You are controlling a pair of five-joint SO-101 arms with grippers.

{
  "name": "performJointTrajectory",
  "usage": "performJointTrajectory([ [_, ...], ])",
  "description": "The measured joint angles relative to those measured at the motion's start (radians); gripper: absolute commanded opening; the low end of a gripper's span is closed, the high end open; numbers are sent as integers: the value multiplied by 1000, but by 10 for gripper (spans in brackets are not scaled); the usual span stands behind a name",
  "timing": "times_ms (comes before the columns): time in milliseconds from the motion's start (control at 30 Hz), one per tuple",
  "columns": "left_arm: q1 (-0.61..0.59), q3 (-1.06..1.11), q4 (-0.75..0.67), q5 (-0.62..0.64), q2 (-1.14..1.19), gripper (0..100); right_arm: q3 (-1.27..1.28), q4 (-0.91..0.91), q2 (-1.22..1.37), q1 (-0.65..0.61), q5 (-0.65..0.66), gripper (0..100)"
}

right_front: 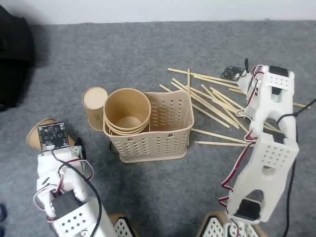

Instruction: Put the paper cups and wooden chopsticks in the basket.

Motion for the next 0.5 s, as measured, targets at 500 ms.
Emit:
performJointTrajectory([
  [500,0,0,0,0,0,207,-2,-34,0,0,0,7],
])
